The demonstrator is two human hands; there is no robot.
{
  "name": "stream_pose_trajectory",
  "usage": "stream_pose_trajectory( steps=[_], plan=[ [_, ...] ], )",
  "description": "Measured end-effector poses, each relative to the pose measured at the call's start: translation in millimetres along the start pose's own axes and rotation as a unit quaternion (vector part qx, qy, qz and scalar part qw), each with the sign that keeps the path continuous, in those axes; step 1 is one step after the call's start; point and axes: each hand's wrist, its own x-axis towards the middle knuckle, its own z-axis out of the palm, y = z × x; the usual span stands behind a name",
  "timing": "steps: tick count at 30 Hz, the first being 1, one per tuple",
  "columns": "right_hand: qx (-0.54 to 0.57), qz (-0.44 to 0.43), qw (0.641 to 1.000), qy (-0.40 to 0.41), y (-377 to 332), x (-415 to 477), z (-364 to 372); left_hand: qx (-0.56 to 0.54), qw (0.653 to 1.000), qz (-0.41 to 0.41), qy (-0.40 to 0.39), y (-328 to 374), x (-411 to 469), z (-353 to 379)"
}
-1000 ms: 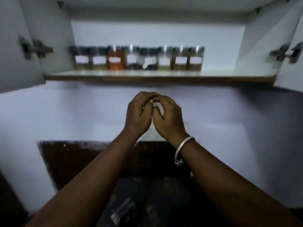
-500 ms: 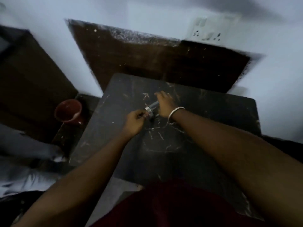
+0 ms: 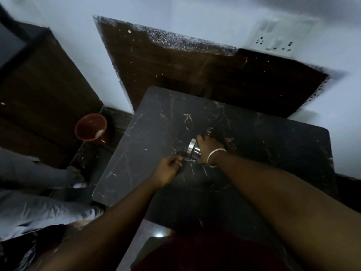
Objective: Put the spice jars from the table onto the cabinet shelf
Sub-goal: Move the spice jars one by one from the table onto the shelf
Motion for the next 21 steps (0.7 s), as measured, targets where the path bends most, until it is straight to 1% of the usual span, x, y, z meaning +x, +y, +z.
stream_pose_trajectory(
  steps=[1, 2, 3, 4, 5, 6, 7, 9, 10, 11, 12, 14, 16, 18, 19, 21],
  plan=[
    [0.069, 0.012, 0.998, -0.003, 2, -6, 1, -0.009, 1.000, -0.001, -0.001, 5, 2, 2],
    [0.153, 0.027, 0.988, 0.000, 1, -14, -2, -0.018, 1.000, -0.001, 0.001, 10, 4, 3],
    [0.251, 0.050, 0.967, 0.010, 0, -22, -8, -0.023, 1.000, 0.001, 0.008, 16, 6, 4],
    [0.355, 0.077, 0.931, 0.024, -2, -33, -18, -0.031, 0.999, 0.006, 0.018, 23, 8, 6],
    [0.456, 0.100, 0.884, 0.033, -4, -43, -28, -0.045, 0.998, 0.010, 0.030, 31, 8, 7],
    [0.556, 0.111, 0.823, 0.040, -2, -57, -41, -0.068, 0.997, 0.011, 0.035, 42, 7, 8],
    [0.658, 0.101, 0.746, 0.041, 0, -71, -54, -0.098, 0.995, 0.009, 0.028, 55, 4, 10],
    [0.820, 0.022, 0.572, 0.007, 8, -108, -81, -0.159, 0.987, 0.023, -0.026, 84, -7, 18],
    [0.861, -0.026, 0.508, -0.019, 10, -128, -92, -0.185, 0.980, 0.043, -0.061, 98, -16, 23],
    [0.884, -0.067, 0.462, -0.035, 13, -149, -103, -0.209, 0.971, 0.068, -0.095, 116, -26, 32],
    [0.893, -0.097, 0.437, -0.043, 14, -165, -111, -0.236, 0.960, 0.087, -0.122, 130, -35, 37],
    [0.898, -0.135, 0.419, -0.018, 14, -195, -122, -0.292, 0.936, 0.112, -0.160, 158, -57, 53],
    [0.894, -0.147, 0.422, 0.038, 12, -219, -127, -0.331, 0.919, 0.128, -0.171, 183, -80, 69],
    [0.884, -0.140, 0.434, 0.106, 11, -235, -130, -0.341, 0.908, 0.156, -0.188, 197, -98, 82],
    [0.875, -0.152, 0.436, 0.146, 13, -245, -131, -0.342, 0.903, 0.166, -0.198, 202, -107, 87],
    [0.842, -0.184, 0.441, 0.249, 21, -262, -134, -0.330, 0.898, 0.190, -0.222, 209, -122, 96]
  ],
)
